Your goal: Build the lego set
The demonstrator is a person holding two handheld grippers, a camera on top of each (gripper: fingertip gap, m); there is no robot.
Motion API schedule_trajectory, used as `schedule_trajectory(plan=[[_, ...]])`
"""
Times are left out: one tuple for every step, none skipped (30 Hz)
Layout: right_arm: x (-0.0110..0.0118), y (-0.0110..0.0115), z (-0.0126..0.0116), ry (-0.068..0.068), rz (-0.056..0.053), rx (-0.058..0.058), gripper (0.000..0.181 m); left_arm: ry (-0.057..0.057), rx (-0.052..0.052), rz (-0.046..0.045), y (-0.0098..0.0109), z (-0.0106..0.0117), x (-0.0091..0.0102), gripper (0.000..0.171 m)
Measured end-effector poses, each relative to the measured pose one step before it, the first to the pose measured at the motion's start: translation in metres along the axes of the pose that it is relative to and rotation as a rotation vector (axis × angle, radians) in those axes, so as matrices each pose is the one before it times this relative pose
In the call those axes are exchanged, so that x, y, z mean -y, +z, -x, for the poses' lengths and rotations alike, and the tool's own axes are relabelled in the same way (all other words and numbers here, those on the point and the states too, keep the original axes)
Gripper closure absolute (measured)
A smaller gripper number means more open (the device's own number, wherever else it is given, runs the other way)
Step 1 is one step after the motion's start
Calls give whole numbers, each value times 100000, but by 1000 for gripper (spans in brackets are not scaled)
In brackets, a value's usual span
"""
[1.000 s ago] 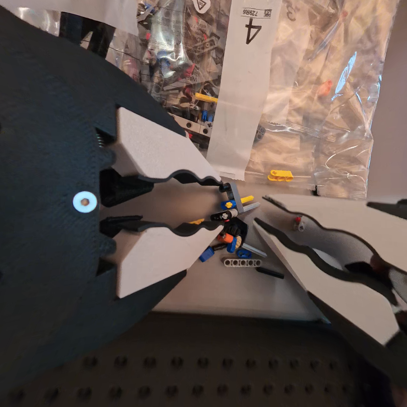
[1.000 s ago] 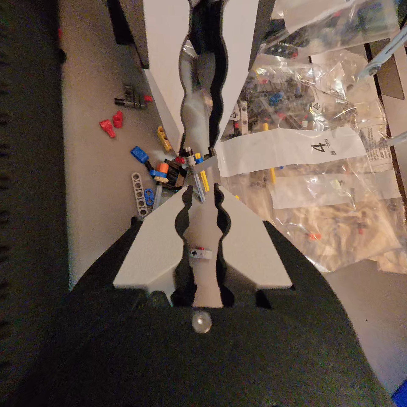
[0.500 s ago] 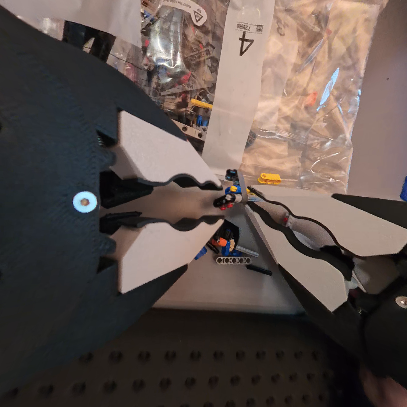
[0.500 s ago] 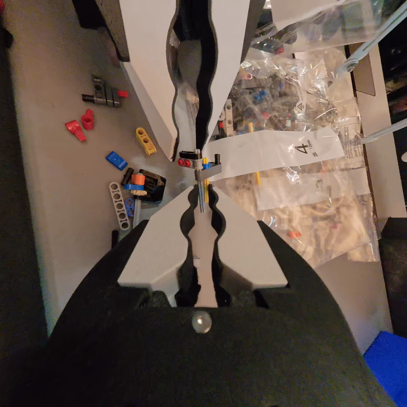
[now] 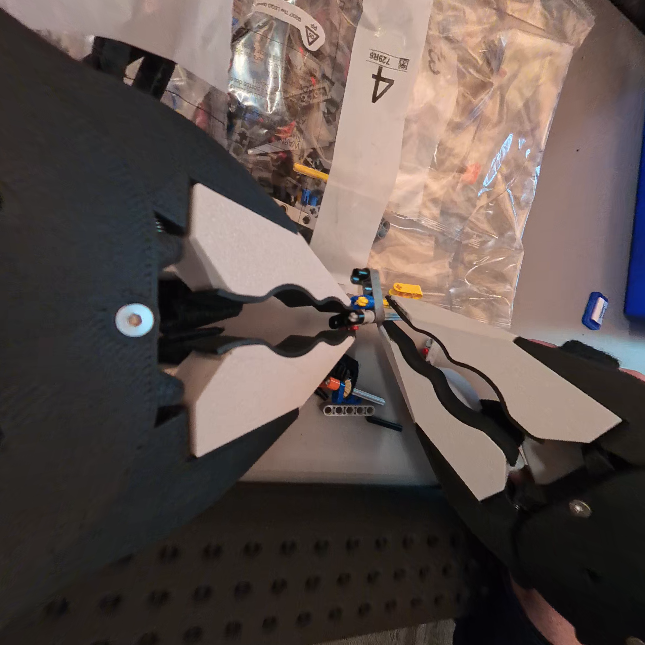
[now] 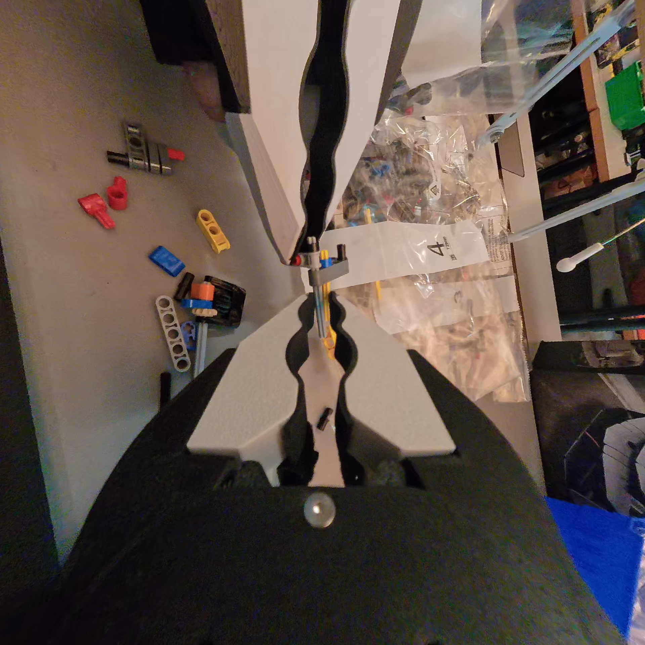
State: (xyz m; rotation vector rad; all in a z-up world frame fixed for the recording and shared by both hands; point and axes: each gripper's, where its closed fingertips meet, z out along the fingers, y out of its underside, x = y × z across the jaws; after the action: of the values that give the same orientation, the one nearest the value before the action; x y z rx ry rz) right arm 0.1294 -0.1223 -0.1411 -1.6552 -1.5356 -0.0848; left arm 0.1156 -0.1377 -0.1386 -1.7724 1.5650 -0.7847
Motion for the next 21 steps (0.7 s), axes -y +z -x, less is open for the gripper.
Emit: schedule_trajectory(plan=[[49,-102,-59,-51,-564,-191,176,-455,-494,-668,-105,-51,116,163],[75,-163,-51,-188,-1114,-123,176,-652,-982,-1260,-109,-66,156,163],[92,-197,-75,-402,-1441,-282,176,-1575,-1306,-1761,-137,-73,230,163],[93,-185,-75,-42,-1302,-19,176,-1263,-1329,-1624,-145,-77,208,163],[89,-163,-49,-740,-1022,-130,176,-1089,-1280,-1296,-135,-92,165,163],[55,-106,-44,-1109,-135,-721,177,-662,-663,-1124,-114,-54,171,163],[-16,-34,55,-1195,295,-464,177,15,-442,-298,-71,-80,50,163],[-25,-23,115,-941,101,63,177,-29,-562,-377,-49,-107,36,163],[-11,-71,13,-446,-5,-229,177,-777,-486,-1162,-66,-79,157,163],[33,-101,-24,-851,36,-425,177,-687,-919,-710,-56,-83,94,163],[9,-43,86,-301,-10,192,177,-253,-599,-445,-94,-41,65,164],[24,-16,-9,226,-176,-18,177,436,292,-456,-94,-6,104,164],[47,-68,-40,-208,-277,-129,178,218,71,-448,-58,-61,101,164],[22,-76,49,891,-472,824,178,-531,-1223,-646,-54,-177,84,164],[15,-19,88,2375,-657,1514,178,-744,-727,-612,-47,-22,19,164],[17,-9,-31,1339,-462,357,178,198,108,-561,-35,53,51,164],[90,-70,-52,1268,-630,251,178,111,-271,-535,-32,-38,115,164],[116,-119,-20,1331,-1385,682,178,-75,-770,-615,-53,-99,115,165],[109,-92,-1,2616,-1657,1198,178,-494,-932,-502,-20,-92,53,164],[81,-27,-99,1391,-709,-241,178,-110,-90,-138,9,33,6,164],[81,50,-199,-661,715,-2187,177,549,1123,-655,-45,170,107,164]])
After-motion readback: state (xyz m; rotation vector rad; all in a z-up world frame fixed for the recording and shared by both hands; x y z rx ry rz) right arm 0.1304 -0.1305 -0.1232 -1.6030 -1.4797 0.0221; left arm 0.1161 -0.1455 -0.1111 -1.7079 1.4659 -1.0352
